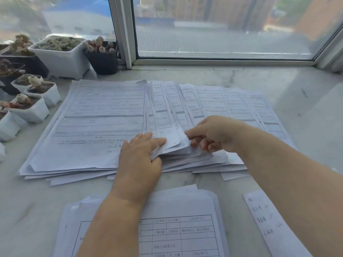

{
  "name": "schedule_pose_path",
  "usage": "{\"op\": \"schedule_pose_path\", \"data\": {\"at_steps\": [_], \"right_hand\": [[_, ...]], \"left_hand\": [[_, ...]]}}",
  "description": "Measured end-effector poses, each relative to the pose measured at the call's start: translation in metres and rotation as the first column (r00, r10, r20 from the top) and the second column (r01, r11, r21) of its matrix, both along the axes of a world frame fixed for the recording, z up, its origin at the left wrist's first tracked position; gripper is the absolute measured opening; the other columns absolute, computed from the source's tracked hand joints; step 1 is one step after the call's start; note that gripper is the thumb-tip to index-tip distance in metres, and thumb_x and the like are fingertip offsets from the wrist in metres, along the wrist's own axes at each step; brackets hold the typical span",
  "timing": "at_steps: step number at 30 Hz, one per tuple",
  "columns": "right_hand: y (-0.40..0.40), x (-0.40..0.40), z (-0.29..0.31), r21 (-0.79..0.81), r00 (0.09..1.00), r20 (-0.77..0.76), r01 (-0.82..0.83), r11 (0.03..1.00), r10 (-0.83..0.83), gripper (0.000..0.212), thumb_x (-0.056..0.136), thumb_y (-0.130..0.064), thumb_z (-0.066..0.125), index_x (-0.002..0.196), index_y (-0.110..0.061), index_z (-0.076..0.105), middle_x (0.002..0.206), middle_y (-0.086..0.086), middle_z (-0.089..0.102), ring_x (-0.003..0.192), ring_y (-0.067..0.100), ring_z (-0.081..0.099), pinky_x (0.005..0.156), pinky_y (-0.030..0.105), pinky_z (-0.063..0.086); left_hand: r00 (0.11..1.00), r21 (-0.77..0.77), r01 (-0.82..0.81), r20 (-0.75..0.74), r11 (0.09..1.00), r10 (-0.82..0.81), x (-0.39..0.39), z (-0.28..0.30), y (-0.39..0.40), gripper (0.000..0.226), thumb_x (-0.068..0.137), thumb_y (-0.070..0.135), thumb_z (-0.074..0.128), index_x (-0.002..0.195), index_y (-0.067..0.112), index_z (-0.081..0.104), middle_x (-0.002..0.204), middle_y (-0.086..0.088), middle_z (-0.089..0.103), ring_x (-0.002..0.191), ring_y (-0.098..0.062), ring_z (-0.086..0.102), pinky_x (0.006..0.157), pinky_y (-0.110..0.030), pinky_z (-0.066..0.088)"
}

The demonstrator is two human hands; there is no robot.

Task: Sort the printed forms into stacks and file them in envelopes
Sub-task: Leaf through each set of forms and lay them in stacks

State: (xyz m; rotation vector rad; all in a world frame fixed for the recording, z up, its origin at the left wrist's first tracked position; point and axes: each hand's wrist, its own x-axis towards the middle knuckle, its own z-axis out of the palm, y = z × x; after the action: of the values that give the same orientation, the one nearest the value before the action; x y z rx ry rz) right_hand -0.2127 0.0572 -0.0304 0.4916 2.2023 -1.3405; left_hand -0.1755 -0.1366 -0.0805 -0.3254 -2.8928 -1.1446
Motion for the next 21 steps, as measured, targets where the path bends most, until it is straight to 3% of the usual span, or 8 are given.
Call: {"op": "schedule_pose_path", "data": {"at_steps": [4, 7, 11, 15, 18, 21], "right_hand": [[0.008, -0.002, -0.002, -0.098, 0.996, 0.061, 0.063, 0.993, -0.057, 0.022, 0.093, -0.025, 0.062, 0.087, -0.004, 0.065, 0.068, 0.008, 0.068, 0.04, 0.009, 0.055, 0.037, 0.016, 0.043], [0.008, -0.002, -0.002, -0.179, 0.993, 0.119, 0.032, 0.983, -0.011, 0.022, 0.091, -0.025, 0.064, 0.09, -0.003, 0.067, 0.075, 0.011, 0.071, 0.044, 0.009, 0.057, 0.039, 0.017, 0.046], [0.007, -0.002, -0.001, -0.283, 0.993, 0.12, 0.053, 0.958, -0.02, 0.008, 0.09, -0.013, 0.064, 0.087, -0.006, 0.066, 0.074, 0.01, 0.072, 0.045, 0.008, 0.058, 0.038, 0.017, 0.046], [0.002, -0.002, -0.004, -0.229, 0.998, 0.07, 0.023, 0.973, -0.007, 0.001, 0.089, -0.005, 0.064, 0.089, -0.006, 0.065, 0.058, 0.004, 0.067, 0.042, 0.007, 0.055, 0.036, 0.015, 0.041], [-0.003, -0.001, -0.011, -0.172, 1.0, -0.001, 0.004, 0.985, -0.005, 0.017, 0.086, -0.009, 0.07, 0.072, -0.01, 0.061, 0.047, -0.001, 0.059, 0.037, 0.006, 0.05, 0.034, 0.013, 0.035], [-0.004, 0.0, -0.015, -0.142, 0.998, -0.06, 0.013, 0.99, -0.022, 0.021, 0.085, -0.014, 0.072, 0.067, -0.012, 0.061, 0.045, -0.004, 0.056, 0.037, 0.005, 0.048, 0.034, 0.014, 0.034]], "left_hand": [[1.0, 0.115, -0.024, -0.003, 0.993, 0.025, 0.001, 0.002, -0.001, 0.05, 0.081, -0.002, 0.054, 0.119, 0.029, 0.065, 0.141, -0.002, 0.05, 0.137, -0.018, 0.034, 0.116, -0.032, 0.008], [0.999, 0.134, -0.033, -0.001, 0.99, 0.034, 0.0, 0.002, -0.001, 0.048, 0.081, -0.002, 0.056, 0.117, 0.028, 0.066, 0.138, -0.003, 0.052, 0.136, -0.02, 0.037, 0.117, -0.041, 0.014], [0.999, 0.153, -0.035, 0.017, 0.988, 0.033, 0.0, 0.004, -0.001, 0.048, 0.08, -0.002, 0.059, 0.116, 0.027, 0.067, 0.138, -0.005, 0.053, 0.136, -0.02, 0.038, 0.115, -0.044, 0.018], [0.999, 0.143, -0.038, 0.028, 0.989, 0.035, 0.002, 0.006, 0.0, 0.04, 0.081, 0.014, 0.069, 0.116, 0.031, 0.066, 0.139, -0.002, 0.051, 0.136, -0.016, 0.035, 0.115, -0.044, 0.019], [0.997, 0.147, -0.06, 0.054, 0.987, 0.053, 0.004, 0.009, 0.0, 0.039, 0.077, 0.037, 0.074, 0.115, 0.035, 0.066, 0.137, 0.005, 0.051, 0.135, -0.01, 0.033, 0.115, -0.043, 0.019], [0.997, 0.189, -0.074, 0.034, 0.979, 0.069, 0.002, 0.006, -0.001, 0.02, 0.088, 0.024, 0.065, 0.106, 0.03, 0.07, 0.122, 0.004, 0.062, 0.123, -0.013, 0.047, 0.111, -0.044, 0.027]]}}
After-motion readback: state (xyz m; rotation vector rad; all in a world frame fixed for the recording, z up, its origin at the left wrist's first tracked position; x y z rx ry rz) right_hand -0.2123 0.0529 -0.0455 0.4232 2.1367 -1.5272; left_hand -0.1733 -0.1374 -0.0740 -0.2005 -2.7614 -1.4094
